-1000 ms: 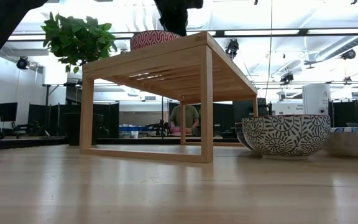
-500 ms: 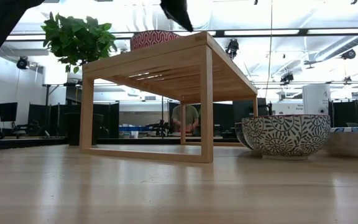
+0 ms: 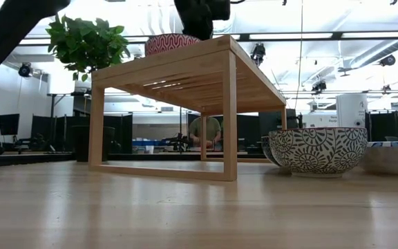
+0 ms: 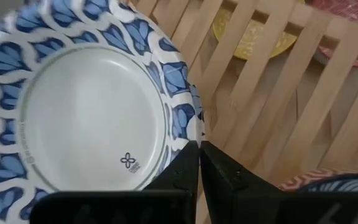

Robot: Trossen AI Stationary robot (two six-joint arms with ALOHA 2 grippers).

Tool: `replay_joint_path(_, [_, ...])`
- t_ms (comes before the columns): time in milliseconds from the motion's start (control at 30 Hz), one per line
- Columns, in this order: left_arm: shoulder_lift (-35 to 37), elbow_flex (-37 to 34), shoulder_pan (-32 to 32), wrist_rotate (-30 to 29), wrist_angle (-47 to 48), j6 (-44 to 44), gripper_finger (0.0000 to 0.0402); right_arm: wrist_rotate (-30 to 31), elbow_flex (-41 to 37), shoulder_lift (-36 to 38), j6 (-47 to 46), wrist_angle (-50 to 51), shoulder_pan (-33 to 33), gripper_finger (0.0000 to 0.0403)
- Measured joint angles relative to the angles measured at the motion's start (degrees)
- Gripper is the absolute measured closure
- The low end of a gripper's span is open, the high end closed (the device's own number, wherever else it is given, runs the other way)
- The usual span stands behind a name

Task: Place and stack bowls onto a shelf
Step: Stack the white patterned bowl on top of the white patterned bowl on the shelf, then stack the red patterned bowl on top of the blue patterned bowl on the shelf

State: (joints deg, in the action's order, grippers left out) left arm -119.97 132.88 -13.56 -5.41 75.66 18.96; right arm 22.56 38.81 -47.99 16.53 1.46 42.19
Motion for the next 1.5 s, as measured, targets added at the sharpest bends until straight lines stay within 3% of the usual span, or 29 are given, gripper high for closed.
replay_joint_path(200, [0.8,0.7,0.3,0.5,0.5,-1.7,0.0401,0.0,0.0,0.0,0.0,0.0,0.0,0.0335])
replay_joint_path(433, [3.3,1.3,2.7,9.3,1.0,-10.3,0.0401,2.6,0.0,0.0,-1.6,-0.2,-0.7,0.0335])
replay_joint_path(833, [3.3,1.3,18.5,9.4,0.6,-10.2,0.0401,3.0,0.0,-0.1,-4.0,-0.4,-4.0,0.0335])
replay_joint_path(1033, [3.6,-1.1,21.1,9.5,1.3,-9.0,0.0401,2.9,0.0,0.0,-3.5,-0.5,-4.1,0.0335])
replay_joint_path(1200, [6.9,-12.0,21.1,13.2,-4.9,-10.6,0.0401,2.9,0.5,0.0,-1.8,-0.8,-4.1,0.0335])
replay_joint_path(1500, [26.4,-50.5,21.4,15.1,-35.8,-20.6,0.0401,3.8,1.2,-0.1,-3.0,-1.0,-4.7,0.0335])
